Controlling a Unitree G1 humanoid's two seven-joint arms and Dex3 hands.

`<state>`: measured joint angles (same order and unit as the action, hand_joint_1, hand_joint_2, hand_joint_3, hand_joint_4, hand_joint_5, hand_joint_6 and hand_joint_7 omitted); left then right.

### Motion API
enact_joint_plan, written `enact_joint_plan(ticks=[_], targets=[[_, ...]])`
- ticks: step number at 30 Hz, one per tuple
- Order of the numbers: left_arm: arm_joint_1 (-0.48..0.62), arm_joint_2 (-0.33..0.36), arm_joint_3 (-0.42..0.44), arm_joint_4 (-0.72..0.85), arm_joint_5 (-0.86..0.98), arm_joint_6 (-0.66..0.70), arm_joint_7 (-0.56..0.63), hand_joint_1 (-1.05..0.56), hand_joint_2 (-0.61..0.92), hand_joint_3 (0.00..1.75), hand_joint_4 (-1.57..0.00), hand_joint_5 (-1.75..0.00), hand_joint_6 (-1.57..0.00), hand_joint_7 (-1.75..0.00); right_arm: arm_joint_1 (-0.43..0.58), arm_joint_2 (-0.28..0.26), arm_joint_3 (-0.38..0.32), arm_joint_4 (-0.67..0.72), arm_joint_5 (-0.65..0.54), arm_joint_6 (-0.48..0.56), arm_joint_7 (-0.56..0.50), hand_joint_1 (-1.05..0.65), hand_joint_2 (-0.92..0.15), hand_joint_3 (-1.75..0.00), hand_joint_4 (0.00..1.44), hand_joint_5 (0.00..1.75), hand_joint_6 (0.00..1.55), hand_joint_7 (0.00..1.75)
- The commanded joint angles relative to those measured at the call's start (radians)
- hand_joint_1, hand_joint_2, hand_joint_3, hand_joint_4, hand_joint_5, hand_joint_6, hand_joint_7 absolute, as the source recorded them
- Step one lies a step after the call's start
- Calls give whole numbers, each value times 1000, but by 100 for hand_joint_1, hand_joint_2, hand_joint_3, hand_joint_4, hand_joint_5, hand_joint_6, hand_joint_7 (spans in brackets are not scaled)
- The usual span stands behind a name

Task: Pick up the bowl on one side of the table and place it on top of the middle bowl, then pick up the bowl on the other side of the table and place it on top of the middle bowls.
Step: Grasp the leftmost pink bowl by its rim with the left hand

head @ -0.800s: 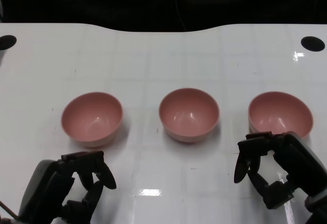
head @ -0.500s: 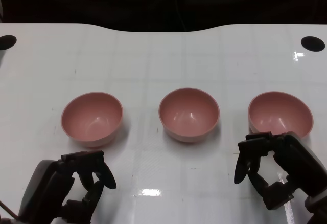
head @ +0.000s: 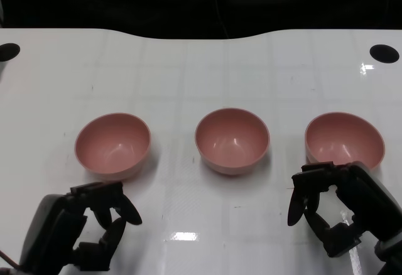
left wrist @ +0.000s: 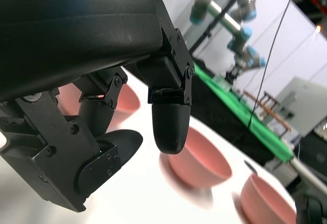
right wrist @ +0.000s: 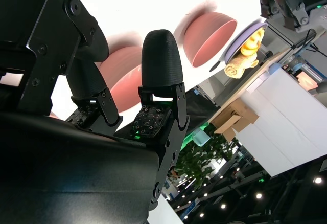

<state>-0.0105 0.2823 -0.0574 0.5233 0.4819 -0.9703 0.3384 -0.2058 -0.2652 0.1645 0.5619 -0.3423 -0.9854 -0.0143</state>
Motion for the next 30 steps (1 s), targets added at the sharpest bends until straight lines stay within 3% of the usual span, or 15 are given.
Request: enact_joint_plan(ticks=[1,5,11,15,24,30], targets=[[-2,14,20,5,25,-6,45,-9,42,111,-77,-148,-89,-81,2,-7,-8,-8,16,5,3,42,-2,-166,100,169,105,116],[7,22,29,-36,83,35,81,-16,65,66,-69,-118,-88,-42,0,-8,-9,-4,16,3,2,41,-2,-167,100,169,105,116],[40,32,28,-152,144,164,65,-25,86,21,-62,-81,-77,-5,2,-9,-10,-7,16,3,2,41,-2,-166,100,169,105,116],[65,42,21,-263,188,287,36,-32,91,9,-53,-73,-66,0,2,-7,-9,-6,18,-4,2,41,-2,-166,101,168,105,115],[97,44,5,-530,294,637,-107,-38,92,5,-33,-61,-43,0,7,-9,-10,-10,12,1,0,42,-2,-166,101,167,106,115],[59,37,-31,-582,374,809,-156,-45,92,4,-29,-57,-37,0,7,-12,-11,-14,16,1,3,41,-1,-167,101,166,106,115]])
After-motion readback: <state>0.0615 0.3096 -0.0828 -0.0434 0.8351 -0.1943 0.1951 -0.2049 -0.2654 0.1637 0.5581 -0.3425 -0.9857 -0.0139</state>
